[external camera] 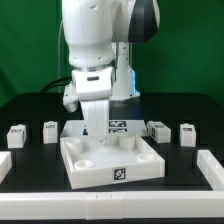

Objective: Assemble one leg

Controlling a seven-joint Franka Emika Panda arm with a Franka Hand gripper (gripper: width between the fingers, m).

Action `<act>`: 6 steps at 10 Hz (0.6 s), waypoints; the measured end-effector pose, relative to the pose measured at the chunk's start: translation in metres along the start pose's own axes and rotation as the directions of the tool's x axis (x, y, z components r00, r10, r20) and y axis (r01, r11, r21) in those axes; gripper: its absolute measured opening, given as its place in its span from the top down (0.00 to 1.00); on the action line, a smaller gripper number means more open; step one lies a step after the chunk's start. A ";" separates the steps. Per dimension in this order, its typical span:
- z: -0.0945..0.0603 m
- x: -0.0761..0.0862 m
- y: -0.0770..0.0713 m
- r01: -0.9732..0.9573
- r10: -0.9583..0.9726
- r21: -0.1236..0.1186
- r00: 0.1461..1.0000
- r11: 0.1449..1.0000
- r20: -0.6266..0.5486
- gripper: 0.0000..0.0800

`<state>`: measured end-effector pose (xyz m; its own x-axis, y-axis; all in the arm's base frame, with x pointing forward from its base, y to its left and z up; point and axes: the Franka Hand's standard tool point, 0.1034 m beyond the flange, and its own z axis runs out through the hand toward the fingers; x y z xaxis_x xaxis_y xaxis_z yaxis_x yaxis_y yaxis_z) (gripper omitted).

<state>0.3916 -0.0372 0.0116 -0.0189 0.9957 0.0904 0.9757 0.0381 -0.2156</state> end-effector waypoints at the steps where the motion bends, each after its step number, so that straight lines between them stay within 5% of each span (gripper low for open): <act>1: -0.002 0.001 0.004 0.008 -0.008 -0.013 1.000 1.000 0.007 0.19; 5: -0.004 0.000 0.004 0.013 -0.013 -0.016 1.000 1.000 0.016 0.22; 6: -0.003 0.000 0.004 0.015 -0.015 -0.016 1.000 1.000 0.017 0.45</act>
Offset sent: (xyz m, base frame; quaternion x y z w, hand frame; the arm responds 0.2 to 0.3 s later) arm 0.0016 0.0016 0.0127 -0.0081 0.0054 0.0170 0.9998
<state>0.3963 -0.0378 0.0139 -0.0368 0.9963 0.0774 0.9786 0.0516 -0.1991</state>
